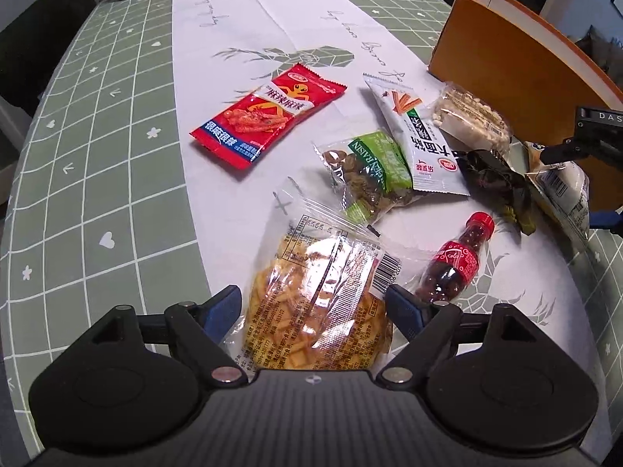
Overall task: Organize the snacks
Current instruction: 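Grasp the waffle biscuit bag with left tool while right tool grasps the large printed bag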
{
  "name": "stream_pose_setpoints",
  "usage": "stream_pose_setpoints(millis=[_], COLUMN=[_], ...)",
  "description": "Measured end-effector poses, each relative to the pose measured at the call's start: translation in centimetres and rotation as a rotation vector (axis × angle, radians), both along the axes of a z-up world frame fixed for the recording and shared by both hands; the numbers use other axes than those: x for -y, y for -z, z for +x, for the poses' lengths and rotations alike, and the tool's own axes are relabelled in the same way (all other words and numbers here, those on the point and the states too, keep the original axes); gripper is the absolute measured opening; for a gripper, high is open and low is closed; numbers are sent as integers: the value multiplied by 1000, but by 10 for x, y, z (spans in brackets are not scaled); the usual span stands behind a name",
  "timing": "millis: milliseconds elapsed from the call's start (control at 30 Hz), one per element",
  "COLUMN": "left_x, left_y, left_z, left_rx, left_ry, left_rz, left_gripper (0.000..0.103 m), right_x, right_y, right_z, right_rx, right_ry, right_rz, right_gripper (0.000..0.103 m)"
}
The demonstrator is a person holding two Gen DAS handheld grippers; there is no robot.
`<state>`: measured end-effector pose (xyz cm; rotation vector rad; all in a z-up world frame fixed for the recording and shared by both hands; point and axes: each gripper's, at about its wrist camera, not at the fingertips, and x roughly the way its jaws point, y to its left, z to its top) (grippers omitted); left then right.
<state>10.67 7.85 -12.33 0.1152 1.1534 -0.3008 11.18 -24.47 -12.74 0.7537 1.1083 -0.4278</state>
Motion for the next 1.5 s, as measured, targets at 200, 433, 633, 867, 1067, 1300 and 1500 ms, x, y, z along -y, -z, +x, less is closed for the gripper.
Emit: stream_pose_setpoints(millis=[200, 433, 633, 867, 1067, 1300, 1500], left_x=[16, 17, 14, 14, 12, 10, 7], left_y=[15, 17, 14, 10, 6, 0, -13], left_z=[-4, -3, -2, -5, -7, -15, -21], left_rx=[-25, -30, -29, -22, -19, -12, 7], left_ry=[89, 60, 29, 0, -25, -46, -71], left_rz=[105, 92, 78, 80, 66, 75, 67], left_gripper=[103, 103, 102, 93, 89, 88, 88], right_x=[-3, -10, -14, -16, -10, 0, 4], right_y=[5, 7, 6, 7, 6, 4, -6], right_z=[7, 17, 21, 21, 12, 2, -12], right_rx=[1, 15, 21, 42, 58, 63, 78], right_ry=[-35, -62, -108, -166, -200, -226, -268], right_rz=[-35, -67, -117, -154, -138, -87, -69], right_gripper=[91, 90, 83, 67, 61, 58, 56])
